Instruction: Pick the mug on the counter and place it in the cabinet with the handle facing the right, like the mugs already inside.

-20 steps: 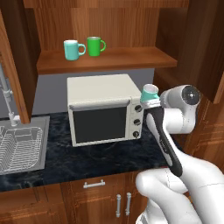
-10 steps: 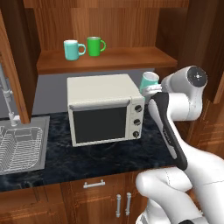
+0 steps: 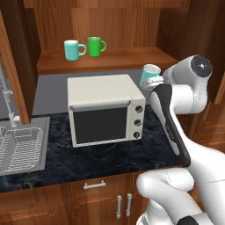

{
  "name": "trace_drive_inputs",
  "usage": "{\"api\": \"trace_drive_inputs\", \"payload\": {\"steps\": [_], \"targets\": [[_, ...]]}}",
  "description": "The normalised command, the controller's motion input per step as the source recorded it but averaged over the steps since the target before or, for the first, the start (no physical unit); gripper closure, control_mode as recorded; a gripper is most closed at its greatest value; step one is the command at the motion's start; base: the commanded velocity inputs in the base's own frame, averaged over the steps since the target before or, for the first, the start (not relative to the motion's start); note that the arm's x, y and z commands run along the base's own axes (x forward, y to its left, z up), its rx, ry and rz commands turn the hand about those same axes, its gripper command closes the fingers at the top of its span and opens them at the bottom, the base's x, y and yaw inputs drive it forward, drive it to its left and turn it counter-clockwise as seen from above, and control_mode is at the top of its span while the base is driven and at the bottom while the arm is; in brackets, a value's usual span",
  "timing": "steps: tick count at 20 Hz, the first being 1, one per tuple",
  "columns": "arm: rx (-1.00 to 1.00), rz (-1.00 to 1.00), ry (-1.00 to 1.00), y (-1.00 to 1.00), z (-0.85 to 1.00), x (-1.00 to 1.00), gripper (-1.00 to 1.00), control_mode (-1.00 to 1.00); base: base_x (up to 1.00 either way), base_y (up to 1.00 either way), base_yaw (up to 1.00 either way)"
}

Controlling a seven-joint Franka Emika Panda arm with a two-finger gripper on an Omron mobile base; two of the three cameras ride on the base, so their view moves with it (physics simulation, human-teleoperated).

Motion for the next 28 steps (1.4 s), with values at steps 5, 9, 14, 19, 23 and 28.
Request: {"api": "trace_drive_inputs", "payload": {"steps": [5, 9, 14, 19, 23, 28], "targets": [[0.0, 0.0, -0.01, 0.0, 0.36, 0.0, 1.0, -1.0, 0.0, 0.0, 0.0], [0.0, 0.0, 0.0, 0.0, 0.36, 0.0, 1.0, -1.0, 0.0, 0.0, 0.0], [0.0, 0.0, 0.0, 0.0, 0.29, 0.14, 1.0, -1.0, 0.0, 0.0, 0.0], [0.0, 0.0, 0.0, 0.0, 0.02, 0.42, 1.0, -1.0, 0.0, 0.0, 0.0], [0.0, 0.0, 0.0, 0.0, 0.0, 0.48, 1.0, -1.0, 0.0, 0.0, 0.0], [0.0, 0.0, 0.0, 0.0, 0.0, 0.43, 1.0, -1.0, 0.0, 0.0, 0.0]]}}
